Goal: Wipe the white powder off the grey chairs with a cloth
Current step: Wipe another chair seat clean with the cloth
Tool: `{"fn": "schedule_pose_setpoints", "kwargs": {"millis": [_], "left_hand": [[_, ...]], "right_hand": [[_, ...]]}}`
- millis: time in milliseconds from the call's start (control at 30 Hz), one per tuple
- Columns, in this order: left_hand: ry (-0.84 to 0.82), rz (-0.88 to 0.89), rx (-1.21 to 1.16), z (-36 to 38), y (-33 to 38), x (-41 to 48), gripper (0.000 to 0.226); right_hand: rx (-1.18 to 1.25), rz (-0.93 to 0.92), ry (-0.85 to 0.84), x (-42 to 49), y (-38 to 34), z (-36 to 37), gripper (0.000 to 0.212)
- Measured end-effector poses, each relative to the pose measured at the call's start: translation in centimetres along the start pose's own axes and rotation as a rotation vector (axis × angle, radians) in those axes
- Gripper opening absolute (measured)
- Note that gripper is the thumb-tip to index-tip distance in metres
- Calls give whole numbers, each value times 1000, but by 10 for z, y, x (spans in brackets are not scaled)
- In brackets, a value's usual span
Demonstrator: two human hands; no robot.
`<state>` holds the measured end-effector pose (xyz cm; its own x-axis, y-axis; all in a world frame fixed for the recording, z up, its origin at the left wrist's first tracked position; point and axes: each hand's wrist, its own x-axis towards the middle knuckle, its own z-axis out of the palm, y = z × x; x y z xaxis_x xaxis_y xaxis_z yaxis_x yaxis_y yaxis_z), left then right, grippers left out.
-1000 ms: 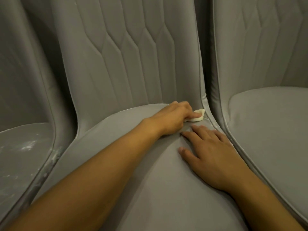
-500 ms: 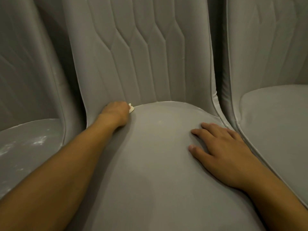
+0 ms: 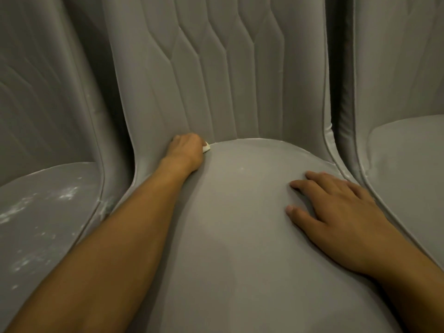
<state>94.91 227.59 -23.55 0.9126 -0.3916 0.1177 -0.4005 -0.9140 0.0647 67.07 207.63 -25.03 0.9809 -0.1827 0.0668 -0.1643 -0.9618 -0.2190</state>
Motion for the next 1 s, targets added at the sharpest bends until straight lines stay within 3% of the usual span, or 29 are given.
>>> {"fn": "schedule_pose_setpoints", "kwargs": {"millis": [67, 133, 200, 300, 400, 467, 567, 667, 800, 1000], "left_hand": [[-37, 38, -9, -1, -7, -1, 33], [-68, 135, -162, -8, -10, -10, 32], [-116, 335, -312, -13, 4, -30, 32], [-61, 603, -327, -10, 27, -66, 42], [-52, 652, -351, -5, 26, -75, 49], [-25, 556, -283, -1, 24, -64, 47], [39, 165, -172, -2, 24, -40, 56], [40, -124, 17, 1, 29, -24, 38], [-33, -116, 100, 4, 26, -7, 38], [-271, -32, 66, -27, 19, 1, 38]], "right_hand": [[-3, 2, 4, -1, -1, 0, 79], [-10, 4, 7, -2, -3, -1, 77], [-16, 3, 5, -3, -3, -1, 76], [1, 8, -3, -5, -4, -3, 73], [1, 10, -6, -6, -4, -4, 69], [6, 9, -2, -5, -4, -3, 76], [25, 10, -4, -5, -3, -4, 72], [31, 9, 0, -4, -1, -4, 64], [34, 2, -5, -4, 0, -3, 70], [35, -14, -2, -4, 1, -2, 82]]}}
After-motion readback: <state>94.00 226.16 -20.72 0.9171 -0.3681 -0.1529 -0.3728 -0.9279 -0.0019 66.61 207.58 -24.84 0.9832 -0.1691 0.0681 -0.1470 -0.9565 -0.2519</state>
